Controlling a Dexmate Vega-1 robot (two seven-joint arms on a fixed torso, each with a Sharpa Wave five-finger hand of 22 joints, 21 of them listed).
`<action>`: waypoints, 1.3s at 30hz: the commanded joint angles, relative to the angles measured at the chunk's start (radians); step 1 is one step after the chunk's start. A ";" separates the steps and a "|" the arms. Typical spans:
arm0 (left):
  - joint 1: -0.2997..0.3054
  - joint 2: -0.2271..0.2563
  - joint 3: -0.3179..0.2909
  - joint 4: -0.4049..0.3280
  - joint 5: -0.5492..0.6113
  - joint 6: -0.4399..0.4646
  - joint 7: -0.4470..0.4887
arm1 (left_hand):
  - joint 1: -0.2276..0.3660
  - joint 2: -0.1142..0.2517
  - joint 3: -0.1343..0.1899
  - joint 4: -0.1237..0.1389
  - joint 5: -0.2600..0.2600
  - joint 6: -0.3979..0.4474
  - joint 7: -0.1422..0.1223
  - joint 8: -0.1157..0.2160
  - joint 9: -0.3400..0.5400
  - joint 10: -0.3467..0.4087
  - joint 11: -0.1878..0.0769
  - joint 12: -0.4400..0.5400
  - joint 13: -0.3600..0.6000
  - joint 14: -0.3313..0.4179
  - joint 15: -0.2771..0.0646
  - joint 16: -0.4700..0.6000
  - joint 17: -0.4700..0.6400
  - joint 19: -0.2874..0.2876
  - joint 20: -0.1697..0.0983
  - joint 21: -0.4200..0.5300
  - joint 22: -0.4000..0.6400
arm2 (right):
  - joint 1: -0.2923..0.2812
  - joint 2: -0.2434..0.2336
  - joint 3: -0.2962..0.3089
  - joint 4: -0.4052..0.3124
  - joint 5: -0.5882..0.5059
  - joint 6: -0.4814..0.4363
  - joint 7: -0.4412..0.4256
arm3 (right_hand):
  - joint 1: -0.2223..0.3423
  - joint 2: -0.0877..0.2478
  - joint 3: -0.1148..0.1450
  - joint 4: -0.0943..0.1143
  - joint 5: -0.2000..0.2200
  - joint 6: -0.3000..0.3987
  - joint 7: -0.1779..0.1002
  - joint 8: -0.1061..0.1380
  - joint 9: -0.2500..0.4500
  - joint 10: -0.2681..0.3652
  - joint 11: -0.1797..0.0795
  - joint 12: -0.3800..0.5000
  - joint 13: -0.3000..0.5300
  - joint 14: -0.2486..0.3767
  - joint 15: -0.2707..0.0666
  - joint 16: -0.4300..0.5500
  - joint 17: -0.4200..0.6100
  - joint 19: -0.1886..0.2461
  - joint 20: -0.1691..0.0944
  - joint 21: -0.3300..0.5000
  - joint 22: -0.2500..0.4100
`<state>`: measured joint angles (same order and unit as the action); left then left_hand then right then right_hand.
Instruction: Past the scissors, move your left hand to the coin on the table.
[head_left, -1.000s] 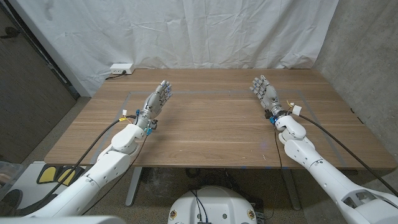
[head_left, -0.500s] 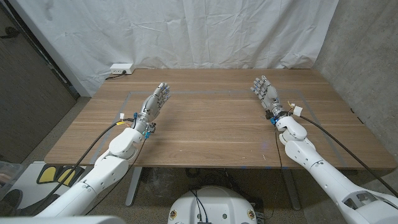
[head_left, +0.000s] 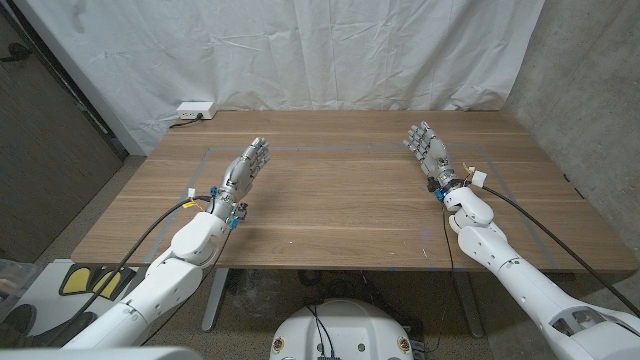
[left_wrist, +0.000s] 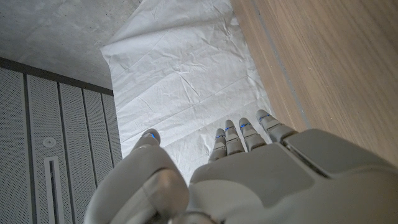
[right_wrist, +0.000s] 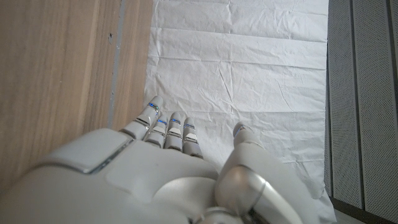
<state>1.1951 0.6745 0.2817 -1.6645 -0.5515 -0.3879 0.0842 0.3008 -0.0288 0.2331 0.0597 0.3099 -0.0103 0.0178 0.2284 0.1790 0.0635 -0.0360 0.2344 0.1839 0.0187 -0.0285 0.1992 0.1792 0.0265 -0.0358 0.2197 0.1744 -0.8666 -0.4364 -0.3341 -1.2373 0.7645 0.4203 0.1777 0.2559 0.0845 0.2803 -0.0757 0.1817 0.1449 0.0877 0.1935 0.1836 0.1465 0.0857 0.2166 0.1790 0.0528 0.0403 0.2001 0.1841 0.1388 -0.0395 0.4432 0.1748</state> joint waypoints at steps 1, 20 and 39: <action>0.042 0.007 -0.018 -0.024 0.017 -0.016 0.023 | 0.012 -0.002 0.001 -0.005 -0.002 0.011 0.004 -0.003 0.006 0.013 -0.002 -0.002 0.003 0.014 -0.001 0.003 0.002 0.013 -0.055 -0.001 0.004 | -0.004 0.012 -0.002 0.007 -0.005 0.024 0.000 | 0.013 0.000 0.004 -0.007 0.002 0.014 -0.005 0.010 0.006 0.014 -0.004 0.008 0.006 0.016 0.000 0.005 0.001 0.014 -0.017 -0.007 0.001; 0.098 0.055 -0.053 -0.074 0.024 0.003 0.019 | 0.021 -0.002 -0.003 -0.009 -0.008 0.036 0.007 -0.003 0.006 0.040 0.006 0.000 0.003 0.044 0.000 0.006 0.003 0.042 -0.051 0.004 0.004 | -0.017 0.005 0.006 -0.008 -0.005 0.024 -0.018 | 0.014 0.003 0.005 -0.009 0.003 0.021 -0.009 0.010 0.006 0.023 -0.002 0.010 0.006 0.021 -0.001 0.003 0.001 0.020 -0.018 -0.013 0.001; 0.131 0.085 -0.077 -0.081 0.058 0.007 0.024 | 0.025 -0.002 -0.006 -0.011 -0.011 0.048 0.010 -0.003 0.006 0.052 0.006 -0.001 0.003 0.059 0.002 0.007 0.003 0.053 -0.049 0.004 0.004 | -0.034 -0.015 0.010 -0.066 -0.018 0.010 -0.053 | 0.013 0.004 0.005 -0.010 0.003 0.023 -0.009 0.010 0.006 0.023 -0.005 0.008 0.006 0.023 -0.002 0.001 0.002 0.022 -0.016 -0.018 0.002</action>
<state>1.3069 0.7409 0.2152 -1.7381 -0.5210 -0.3868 0.1001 0.3179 -0.0300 0.2249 0.0519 0.3015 0.0272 0.0305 0.2284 0.1840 0.1046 -0.0306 0.2344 0.1839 0.0681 -0.0259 0.1992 0.1790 0.0698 -0.0393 0.2197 0.1744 -0.8919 -0.4385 -0.3273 -1.2710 0.7546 0.4415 0.1437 0.2559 0.0845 0.2843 -0.0796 0.1817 0.1592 0.0805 0.2013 0.1836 0.1627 0.0840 0.2244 0.1789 0.0680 0.0357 0.2000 0.1839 0.1528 -0.0357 0.4267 0.1746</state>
